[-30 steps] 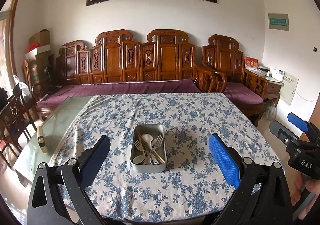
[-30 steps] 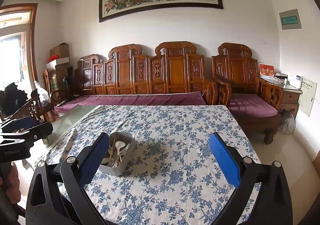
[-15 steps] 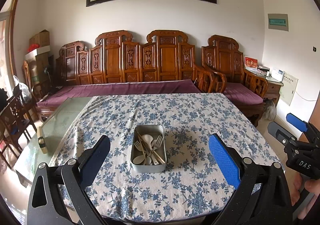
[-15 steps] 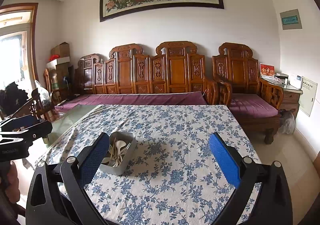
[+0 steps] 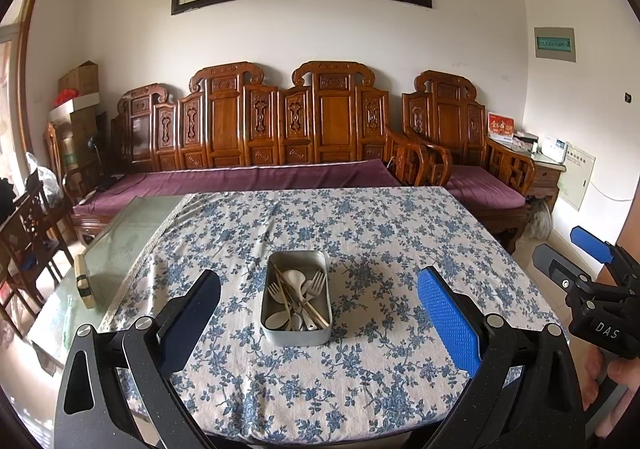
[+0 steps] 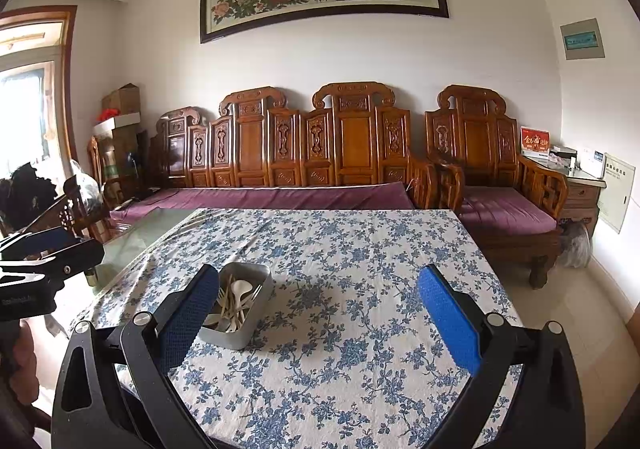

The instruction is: Organize utensils

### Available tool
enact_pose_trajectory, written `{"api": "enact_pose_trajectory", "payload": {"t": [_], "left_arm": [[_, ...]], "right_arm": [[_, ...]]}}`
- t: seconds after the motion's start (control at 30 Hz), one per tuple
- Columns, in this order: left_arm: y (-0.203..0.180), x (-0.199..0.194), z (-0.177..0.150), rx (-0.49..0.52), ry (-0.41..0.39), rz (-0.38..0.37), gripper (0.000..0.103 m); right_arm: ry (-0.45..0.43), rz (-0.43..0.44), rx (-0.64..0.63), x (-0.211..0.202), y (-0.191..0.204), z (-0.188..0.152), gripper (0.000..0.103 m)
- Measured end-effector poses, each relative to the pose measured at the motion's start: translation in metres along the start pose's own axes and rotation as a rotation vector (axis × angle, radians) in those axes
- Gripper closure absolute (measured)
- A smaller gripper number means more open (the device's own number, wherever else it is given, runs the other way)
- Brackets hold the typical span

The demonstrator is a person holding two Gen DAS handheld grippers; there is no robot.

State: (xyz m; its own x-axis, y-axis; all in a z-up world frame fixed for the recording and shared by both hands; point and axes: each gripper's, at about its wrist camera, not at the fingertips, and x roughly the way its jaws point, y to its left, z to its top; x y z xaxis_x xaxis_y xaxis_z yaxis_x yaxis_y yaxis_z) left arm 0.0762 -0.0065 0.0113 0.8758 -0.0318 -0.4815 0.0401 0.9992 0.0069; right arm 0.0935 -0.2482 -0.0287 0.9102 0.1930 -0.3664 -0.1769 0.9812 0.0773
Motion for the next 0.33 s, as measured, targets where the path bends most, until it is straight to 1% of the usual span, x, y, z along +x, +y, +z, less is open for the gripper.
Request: {"api": "enact_pose_trajectory", "payload": {"t": [0.33], "left_arm": [[-0.0001, -0.0027, 0.0024, -0.002, 0.001, -0.003, 0.008]], "right_arm": [[-0.001, 0.000, 0.001, -0.0002, 0.0002, 0.0000, 0.003]]}}
